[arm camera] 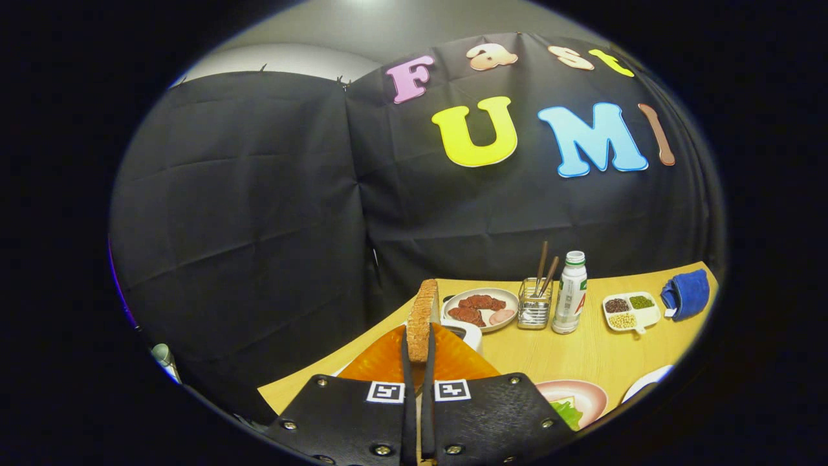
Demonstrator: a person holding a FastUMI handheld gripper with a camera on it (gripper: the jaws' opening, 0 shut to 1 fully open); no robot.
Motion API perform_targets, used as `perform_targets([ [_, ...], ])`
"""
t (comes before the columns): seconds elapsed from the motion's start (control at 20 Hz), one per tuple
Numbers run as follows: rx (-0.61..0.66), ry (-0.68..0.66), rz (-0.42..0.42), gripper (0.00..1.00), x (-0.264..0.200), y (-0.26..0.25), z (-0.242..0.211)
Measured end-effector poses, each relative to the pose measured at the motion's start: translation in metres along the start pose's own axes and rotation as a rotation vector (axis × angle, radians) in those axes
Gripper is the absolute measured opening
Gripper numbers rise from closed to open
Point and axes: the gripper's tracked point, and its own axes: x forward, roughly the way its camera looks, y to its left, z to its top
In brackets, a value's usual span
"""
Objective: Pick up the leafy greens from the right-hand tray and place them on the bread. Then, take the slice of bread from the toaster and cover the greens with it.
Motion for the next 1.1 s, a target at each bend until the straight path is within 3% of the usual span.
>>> perform_targets([
  [0.15, 0.010, -0.018, 0.013, 0.03, -0.015, -0.006, 0.013],
  [0.55, -0.119, -0.089, -0.099, 0.03, -0.062, -0.056, 0.027],
  [1.1, -0.073, 0.075, -0.247, 0.03, -0.082, -0.158, -0.061],
])
